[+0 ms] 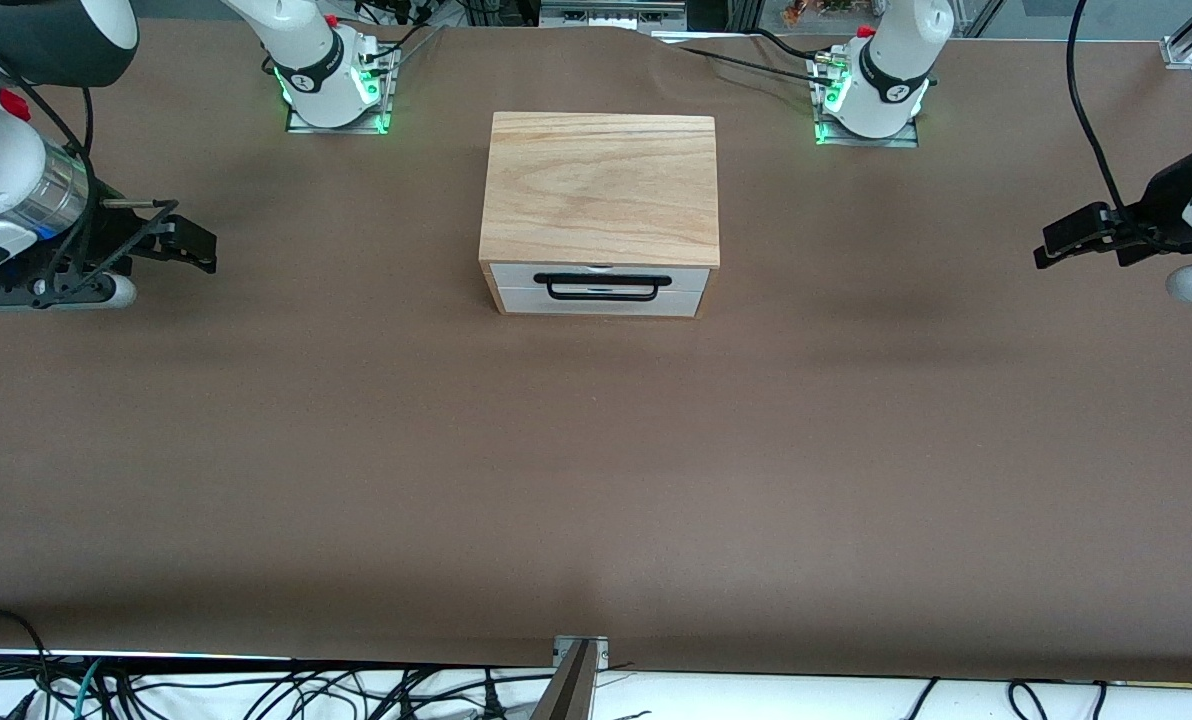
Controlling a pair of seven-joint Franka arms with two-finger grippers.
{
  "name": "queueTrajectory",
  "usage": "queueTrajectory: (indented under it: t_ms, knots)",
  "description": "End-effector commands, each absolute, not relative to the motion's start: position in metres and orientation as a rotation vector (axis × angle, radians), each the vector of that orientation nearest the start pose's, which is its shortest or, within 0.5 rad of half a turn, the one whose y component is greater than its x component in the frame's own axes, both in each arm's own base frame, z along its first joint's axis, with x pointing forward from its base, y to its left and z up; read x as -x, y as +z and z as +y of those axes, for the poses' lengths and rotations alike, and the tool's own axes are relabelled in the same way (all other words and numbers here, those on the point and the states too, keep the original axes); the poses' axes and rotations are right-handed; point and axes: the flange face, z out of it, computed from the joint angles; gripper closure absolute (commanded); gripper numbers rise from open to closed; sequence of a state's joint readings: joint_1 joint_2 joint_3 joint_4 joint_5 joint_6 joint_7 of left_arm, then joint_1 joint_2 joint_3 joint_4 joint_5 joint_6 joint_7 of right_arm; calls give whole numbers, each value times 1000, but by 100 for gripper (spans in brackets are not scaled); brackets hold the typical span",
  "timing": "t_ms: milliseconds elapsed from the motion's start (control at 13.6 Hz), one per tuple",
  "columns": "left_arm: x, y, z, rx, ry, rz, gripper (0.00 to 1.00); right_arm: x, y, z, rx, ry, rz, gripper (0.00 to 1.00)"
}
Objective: Close drawer with both arms simultaneously
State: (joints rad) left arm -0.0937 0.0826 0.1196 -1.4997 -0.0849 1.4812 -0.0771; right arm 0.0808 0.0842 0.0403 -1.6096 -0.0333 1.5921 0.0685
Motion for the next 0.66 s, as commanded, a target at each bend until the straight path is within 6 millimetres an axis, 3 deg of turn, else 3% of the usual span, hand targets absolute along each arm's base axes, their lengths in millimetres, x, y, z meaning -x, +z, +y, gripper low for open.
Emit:
queueTrajectory:
  t_ms: [0,589]
  knots:
    - [-565,607,5,3200,139,-129,0,-564,566,65,3159,210,-91,0]
    - [-565,608,4,3200,136,-129,0,-570,581,61,3175,149,-67,0]
